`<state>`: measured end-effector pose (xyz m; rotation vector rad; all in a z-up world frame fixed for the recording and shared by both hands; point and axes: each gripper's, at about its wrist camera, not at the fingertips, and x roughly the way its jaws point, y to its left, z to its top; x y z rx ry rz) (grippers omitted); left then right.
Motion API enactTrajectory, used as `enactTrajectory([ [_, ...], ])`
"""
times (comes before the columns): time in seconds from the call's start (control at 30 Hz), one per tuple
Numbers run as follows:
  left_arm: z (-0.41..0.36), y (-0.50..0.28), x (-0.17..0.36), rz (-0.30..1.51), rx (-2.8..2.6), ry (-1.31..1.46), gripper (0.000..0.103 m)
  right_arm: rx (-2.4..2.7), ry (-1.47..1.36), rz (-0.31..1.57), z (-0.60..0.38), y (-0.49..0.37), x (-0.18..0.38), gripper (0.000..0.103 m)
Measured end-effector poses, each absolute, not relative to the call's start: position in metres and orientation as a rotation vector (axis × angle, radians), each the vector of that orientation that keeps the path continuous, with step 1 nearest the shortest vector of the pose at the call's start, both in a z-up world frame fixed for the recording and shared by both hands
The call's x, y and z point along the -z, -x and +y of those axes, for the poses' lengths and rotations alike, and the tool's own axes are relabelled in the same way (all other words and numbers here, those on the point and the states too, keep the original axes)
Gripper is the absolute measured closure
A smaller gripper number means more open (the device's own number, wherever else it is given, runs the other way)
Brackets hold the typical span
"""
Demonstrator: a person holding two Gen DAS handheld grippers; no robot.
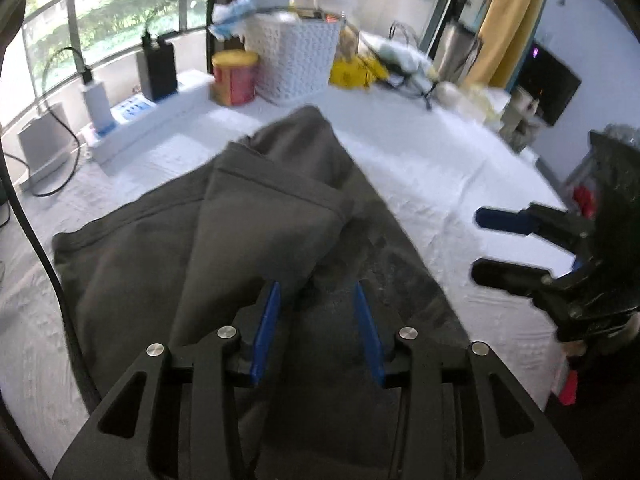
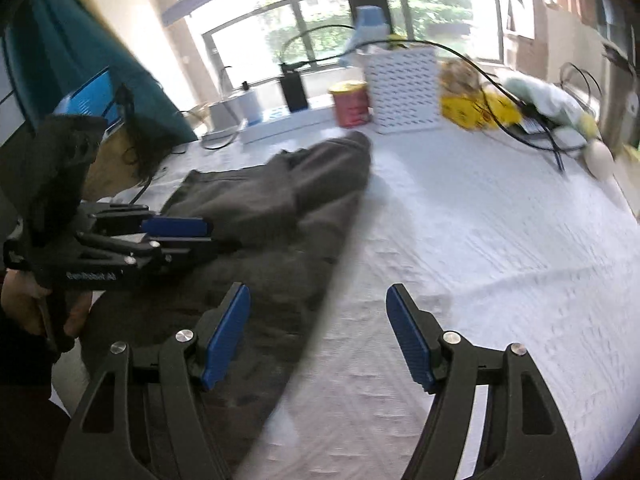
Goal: Fold small clothes
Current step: 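Grasp the shirt's other end with the left tool and fold it over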
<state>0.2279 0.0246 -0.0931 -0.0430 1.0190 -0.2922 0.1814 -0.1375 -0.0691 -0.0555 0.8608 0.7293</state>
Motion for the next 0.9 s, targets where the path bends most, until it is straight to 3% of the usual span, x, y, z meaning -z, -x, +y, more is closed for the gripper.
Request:
enactTrajectory([
  [0.27,0.036,-0.243,0.111,1.036,0.162,-0.103,0.064,-0.726,0.058,0.904,-0.140,-0.202,0.086,0.032],
  [0.33,0.047,-0.242,0.110,1.013,0.139,-0.110,0.087,-0.733,0.060,0.906,-0.137,-0.209,0.088,0.032],
  [0.37,0.055,-0.241,0.108,1.001,0.119,-0.097,0.088,-0.736,0.060,0.908,-0.135,-0.212,0.089,0.032],
  [0.67,0.132,-0.233,0.094,0.877,-0.037,0.073,0.087,-0.725,0.107,0.911,-0.107,-0.244,0.093,0.032],
  [0.77,0.150,-0.235,0.103,0.899,0.002,0.220,0.074,-0.717,0.107,0.916,-0.100,-0.257,0.095,0.032],
  [0.9,0.158,-0.240,0.112,0.901,0.041,0.280,0.072,-0.706,0.093,0.913,-0.093,-0.274,0.095,0.032],
])
